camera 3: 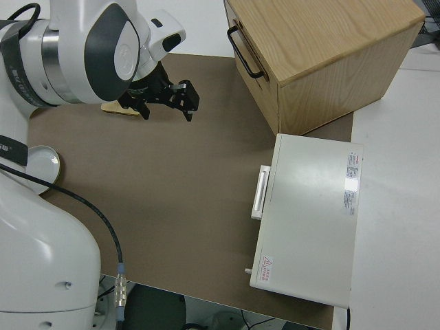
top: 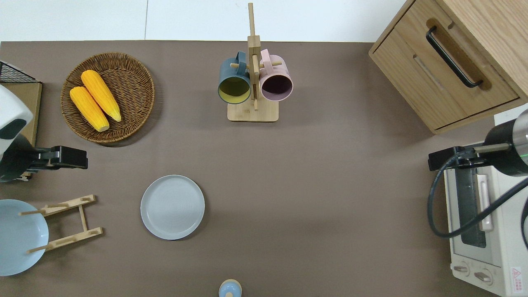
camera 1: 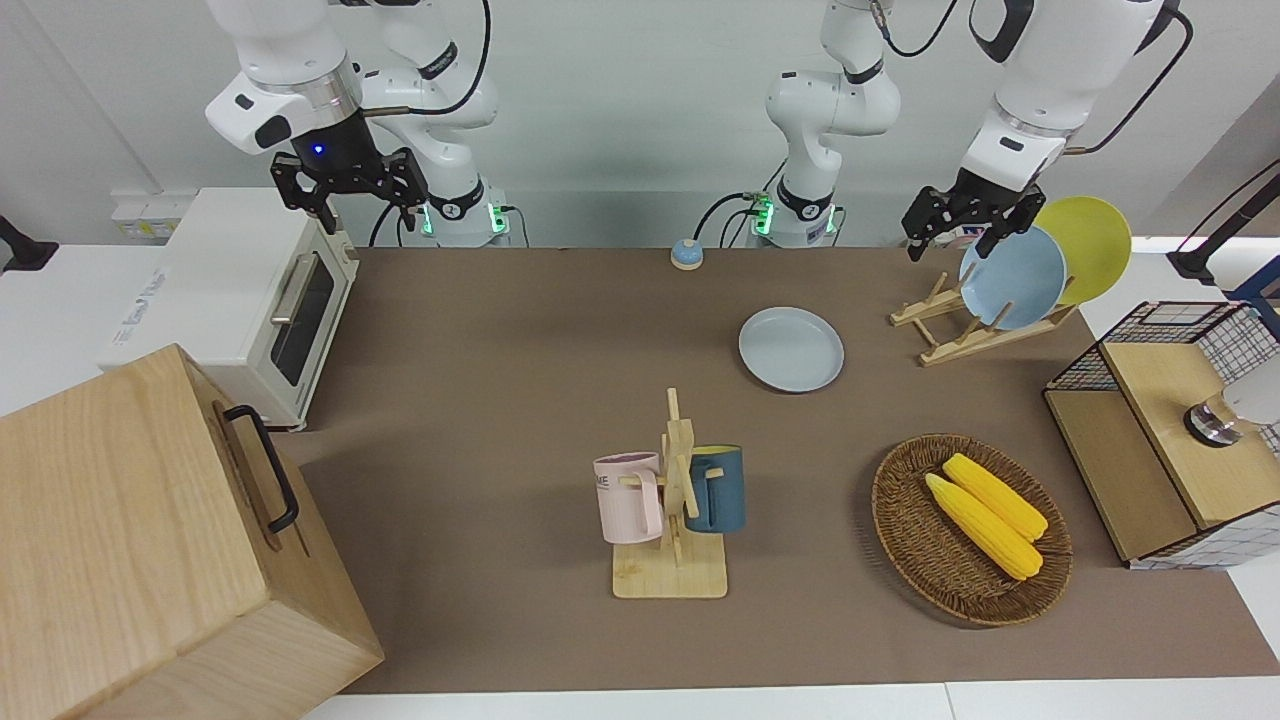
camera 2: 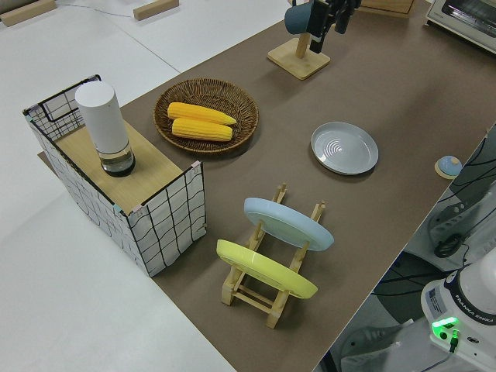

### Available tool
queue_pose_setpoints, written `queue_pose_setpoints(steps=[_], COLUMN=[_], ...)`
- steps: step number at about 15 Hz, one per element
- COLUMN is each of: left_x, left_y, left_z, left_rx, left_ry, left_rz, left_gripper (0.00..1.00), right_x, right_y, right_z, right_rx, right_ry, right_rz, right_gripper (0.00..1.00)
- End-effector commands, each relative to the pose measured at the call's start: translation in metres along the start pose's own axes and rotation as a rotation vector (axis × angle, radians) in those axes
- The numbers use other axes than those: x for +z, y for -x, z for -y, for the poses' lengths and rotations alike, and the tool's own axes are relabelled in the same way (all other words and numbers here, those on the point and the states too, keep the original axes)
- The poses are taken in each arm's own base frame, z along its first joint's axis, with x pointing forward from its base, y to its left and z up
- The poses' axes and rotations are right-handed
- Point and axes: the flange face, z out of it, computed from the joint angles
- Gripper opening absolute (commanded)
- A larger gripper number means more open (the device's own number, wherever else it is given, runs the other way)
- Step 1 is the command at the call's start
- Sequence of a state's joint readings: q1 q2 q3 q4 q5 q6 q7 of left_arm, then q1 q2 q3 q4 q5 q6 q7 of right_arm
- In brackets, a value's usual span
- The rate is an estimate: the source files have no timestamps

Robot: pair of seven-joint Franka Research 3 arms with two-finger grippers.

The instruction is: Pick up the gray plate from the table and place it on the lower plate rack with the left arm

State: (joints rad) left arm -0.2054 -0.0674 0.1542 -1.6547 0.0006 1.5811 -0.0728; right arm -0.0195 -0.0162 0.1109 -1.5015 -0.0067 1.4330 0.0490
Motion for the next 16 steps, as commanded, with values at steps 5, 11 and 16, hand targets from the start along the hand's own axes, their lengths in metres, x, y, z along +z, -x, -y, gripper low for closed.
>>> queue_pose_setpoints(steps=[5, 11, 16], left_x=[-0.002, -0.001, 0.014], left_y=[0.000, 0.000, -0.002], left_z=[-0.001, 0.000, -0.003], left_rx=[-0.011, -0.023, -0.027], left_ry=[0.016, 0.016, 0.016], left_rz=[0.009, 0.010, 0.024], left_gripper=[0.99, 0.99, 0.99], right_x=[-0.003, -0.003, -0.003], right_y=[0.003, 0.003, 0.003], right_z=[-0.001, -0.001, -0.001], right_rx=[0.014, 0.014, 0.014], right_ry=[-0.018, -0.018, -0.018], right_rz=[0.007, 0.007, 0.007], right_gripper=[0.990, 0.990, 0.987])
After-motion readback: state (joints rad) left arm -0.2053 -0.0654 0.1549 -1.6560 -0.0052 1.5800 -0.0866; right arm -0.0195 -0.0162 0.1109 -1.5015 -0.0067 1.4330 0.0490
